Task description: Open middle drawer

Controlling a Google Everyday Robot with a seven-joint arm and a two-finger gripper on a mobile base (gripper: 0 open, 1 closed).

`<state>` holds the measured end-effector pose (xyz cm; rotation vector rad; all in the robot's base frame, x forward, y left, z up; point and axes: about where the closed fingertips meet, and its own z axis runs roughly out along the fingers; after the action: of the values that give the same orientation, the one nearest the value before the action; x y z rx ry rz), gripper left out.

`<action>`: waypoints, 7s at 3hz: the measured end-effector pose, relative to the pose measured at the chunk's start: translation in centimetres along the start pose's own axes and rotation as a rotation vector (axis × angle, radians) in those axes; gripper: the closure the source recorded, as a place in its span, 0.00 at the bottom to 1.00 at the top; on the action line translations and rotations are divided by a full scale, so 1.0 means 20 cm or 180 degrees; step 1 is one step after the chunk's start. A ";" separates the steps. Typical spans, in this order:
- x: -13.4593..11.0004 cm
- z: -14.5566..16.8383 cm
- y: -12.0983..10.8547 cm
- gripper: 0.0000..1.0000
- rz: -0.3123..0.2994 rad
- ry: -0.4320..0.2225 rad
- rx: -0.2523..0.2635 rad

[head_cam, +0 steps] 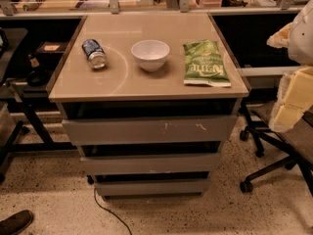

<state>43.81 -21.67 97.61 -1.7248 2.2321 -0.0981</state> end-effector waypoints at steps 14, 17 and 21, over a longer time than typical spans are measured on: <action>-0.09 2.11 0.51 0.00 0.1357 -0.0233 -0.0917; -0.03 2.34 0.42 0.00 0.1550 -0.0229 -0.0498; -0.09 2.59 0.29 0.00 0.1594 -0.0535 -0.0363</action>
Offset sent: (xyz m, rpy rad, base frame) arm -0.0558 0.0377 -0.1435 -0.0336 0.2317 -0.1010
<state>53.81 -11.15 47.59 -1.1229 2.4994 0.2815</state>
